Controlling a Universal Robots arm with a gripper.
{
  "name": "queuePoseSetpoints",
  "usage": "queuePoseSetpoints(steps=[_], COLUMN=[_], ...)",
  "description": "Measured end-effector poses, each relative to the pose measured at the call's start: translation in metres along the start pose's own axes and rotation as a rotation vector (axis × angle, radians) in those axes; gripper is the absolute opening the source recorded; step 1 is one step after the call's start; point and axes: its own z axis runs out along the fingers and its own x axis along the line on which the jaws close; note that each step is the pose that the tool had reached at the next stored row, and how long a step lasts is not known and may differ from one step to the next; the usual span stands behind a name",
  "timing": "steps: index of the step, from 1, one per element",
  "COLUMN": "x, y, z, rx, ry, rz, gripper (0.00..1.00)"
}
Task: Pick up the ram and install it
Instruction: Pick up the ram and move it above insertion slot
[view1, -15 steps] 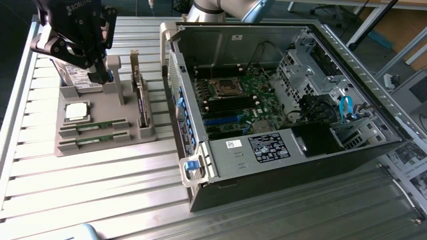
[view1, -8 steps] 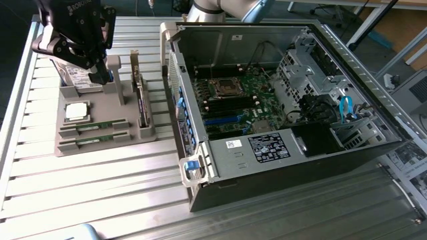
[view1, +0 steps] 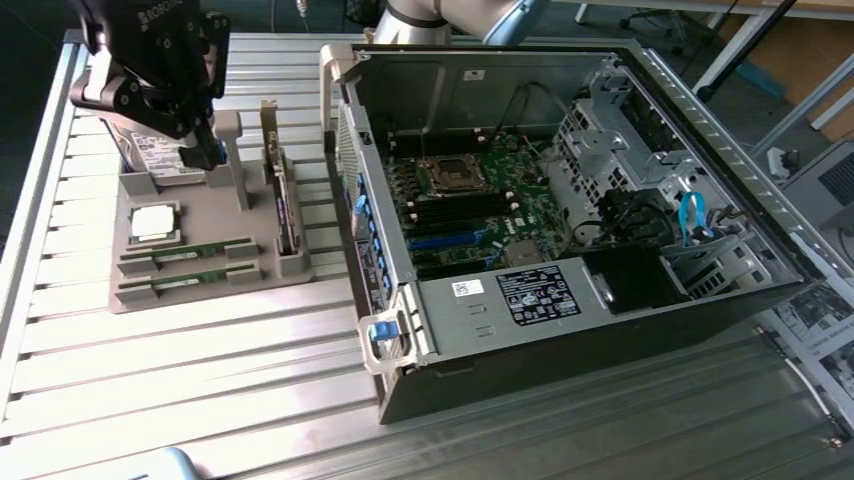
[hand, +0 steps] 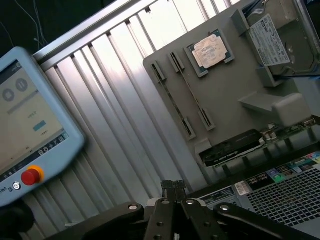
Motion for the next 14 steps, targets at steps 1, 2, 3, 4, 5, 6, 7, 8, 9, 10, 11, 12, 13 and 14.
queuePoseSetpoints(steps=[1,2,3,4,5,6,7,8,9,10,11,12,13,14], x=[0.0000,0.0000,0.0000,0.0000,0.0000,0.0000,0.0000,0.0000,0.0000,0.0000,0.0000,0.0000,0.0000,0.0000], y=[0.0000,0.0000,0.0000,0.0000,0.0000,0.0000,0.0000,0.0000,0.0000,0.0000,0.0000,0.0000,0.0000,0.0000], z=[0.0000,0.0000,0.0000,0.0000,0.0001,0.0001,0.0001,0.0001,0.0001,0.0001,0.0001,0.0001,0.0001,0.0002], rx=[0.0015,0.0028,0.0052,0.0069,0.0083,0.0100,0.0116,0.0129,0.0145,0.0157,0.0172,0.0185,0.0199,0.0215], ry=[0.0006,0.0012,0.0023,0.0030,0.0036,0.0043,0.0051,0.0057,0.0064,0.0069,0.0074,0.0080,0.0087,0.0094], rz=[-0.006,-0.011,-0.021,-0.028,-0.034,-0.040,-0.047,-0.052,-0.059,-0.064,-0.070,-0.076,-0.081,-0.087], gripper=[0.10,0.10,0.10,0.10,0.10,0.10,0.10,0.10,0.10,0.10,0.10,0.10,0.10,0.10])
